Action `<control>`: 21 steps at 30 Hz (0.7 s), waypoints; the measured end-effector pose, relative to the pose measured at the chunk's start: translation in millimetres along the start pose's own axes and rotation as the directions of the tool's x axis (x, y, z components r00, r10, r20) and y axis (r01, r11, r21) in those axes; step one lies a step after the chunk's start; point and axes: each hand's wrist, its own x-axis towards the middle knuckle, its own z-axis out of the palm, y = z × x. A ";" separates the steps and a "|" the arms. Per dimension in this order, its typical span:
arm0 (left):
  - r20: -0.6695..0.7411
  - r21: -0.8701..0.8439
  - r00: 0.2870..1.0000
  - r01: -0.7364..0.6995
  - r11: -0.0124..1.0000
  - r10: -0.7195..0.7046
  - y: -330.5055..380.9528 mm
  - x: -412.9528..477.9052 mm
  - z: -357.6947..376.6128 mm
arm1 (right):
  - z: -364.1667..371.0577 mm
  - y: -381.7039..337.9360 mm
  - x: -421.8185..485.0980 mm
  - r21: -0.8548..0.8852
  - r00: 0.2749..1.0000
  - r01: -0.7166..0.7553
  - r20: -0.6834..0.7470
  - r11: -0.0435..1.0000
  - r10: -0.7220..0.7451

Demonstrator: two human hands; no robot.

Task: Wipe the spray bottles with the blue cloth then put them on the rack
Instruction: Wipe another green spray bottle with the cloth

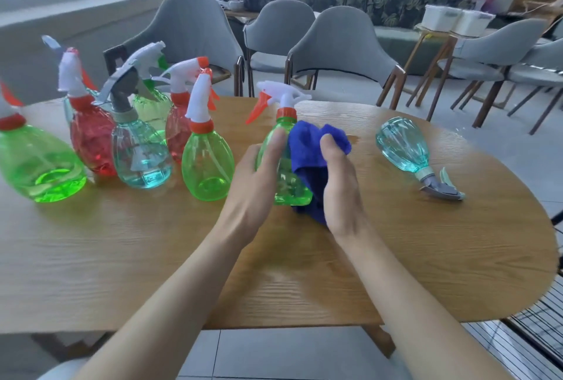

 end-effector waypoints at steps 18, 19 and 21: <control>-0.096 0.260 0.981 -0.136 0.956 0.166 -1.2 -4.3 -0.2 | -4.5 4.6 -17.2 -0.733 0.871 0.430 0.182 0.528 -0.457; -0.092 0.275 0.981 -0.137 0.952 0.168 -1.9 -5.3 -1.0 | -4.0 4.2 -16.4 -0.738 0.871 0.432 0.191 0.518 -0.453; -0.073 0.361 0.975 -0.168 0.917 0.208 -2.4 -9.9 0.1 | -7.3 4.1 -12.7 -0.713 0.885 0.403 0.143 0.574 -0.444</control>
